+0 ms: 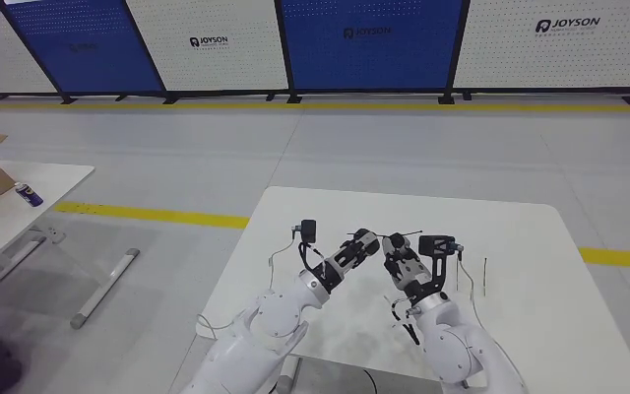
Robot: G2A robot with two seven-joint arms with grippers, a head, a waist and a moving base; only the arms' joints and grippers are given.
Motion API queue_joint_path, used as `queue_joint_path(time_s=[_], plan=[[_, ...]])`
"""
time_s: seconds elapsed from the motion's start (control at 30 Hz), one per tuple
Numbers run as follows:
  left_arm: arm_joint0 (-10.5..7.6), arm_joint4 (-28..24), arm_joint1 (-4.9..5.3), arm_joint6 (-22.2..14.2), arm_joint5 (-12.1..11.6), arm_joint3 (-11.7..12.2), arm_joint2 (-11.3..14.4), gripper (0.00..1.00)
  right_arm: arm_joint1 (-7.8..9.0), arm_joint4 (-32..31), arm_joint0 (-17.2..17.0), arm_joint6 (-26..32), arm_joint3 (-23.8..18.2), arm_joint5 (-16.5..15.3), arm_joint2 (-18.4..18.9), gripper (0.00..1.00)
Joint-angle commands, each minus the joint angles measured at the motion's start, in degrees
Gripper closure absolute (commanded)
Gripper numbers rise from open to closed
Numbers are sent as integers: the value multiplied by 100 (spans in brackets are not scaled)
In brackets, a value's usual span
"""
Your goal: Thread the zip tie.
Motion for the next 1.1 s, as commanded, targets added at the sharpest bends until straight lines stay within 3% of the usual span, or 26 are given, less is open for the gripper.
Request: queue_joint_path(time_s=[0.0, 0.27, 0.37, 1.07], plan=[[8, 18, 1, -12, 2, -7, 2, 100, -1, -4, -1, -4, 3, -6, 0, 87], [25, 38, 0, -37, 17, 5, 11, 100, -5, -34, -10, -1, 8, -28, 2, 88], [31, 28, 0, -28, 11, -4, 5, 100, -7, -38, -15, -18, 7, -28, 4, 100], [138, -44, 0, -17, -218, -180, -44, 100, -26, -199, -36, -26, 40, 10, -55, 100]])
